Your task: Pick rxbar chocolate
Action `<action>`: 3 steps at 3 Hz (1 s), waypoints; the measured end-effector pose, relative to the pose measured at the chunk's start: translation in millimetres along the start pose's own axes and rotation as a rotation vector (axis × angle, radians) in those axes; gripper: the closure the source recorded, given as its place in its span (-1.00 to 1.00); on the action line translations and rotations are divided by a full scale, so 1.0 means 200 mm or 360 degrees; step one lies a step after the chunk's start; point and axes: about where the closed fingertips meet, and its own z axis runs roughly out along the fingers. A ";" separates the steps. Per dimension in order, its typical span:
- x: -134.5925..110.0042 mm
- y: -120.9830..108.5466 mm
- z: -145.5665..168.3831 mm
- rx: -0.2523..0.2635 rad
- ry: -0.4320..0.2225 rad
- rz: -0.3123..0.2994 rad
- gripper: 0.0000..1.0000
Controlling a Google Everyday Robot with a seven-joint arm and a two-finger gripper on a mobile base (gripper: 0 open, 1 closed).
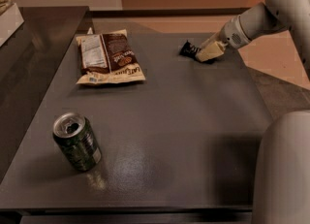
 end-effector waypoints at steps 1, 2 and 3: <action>0.00 0.00 0.00 0.0000 0.0000 0.0000 1.00; -0.21 0.15 -0.12 -0.0020 -0.0065 -0.0055 1.00; -0.47 0.36 -0.27 -0.0040 -0.0162 -0.0132 1.00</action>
Offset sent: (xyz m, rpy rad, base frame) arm -0.0943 0.0895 0.1612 0.1027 -0.1205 0.1115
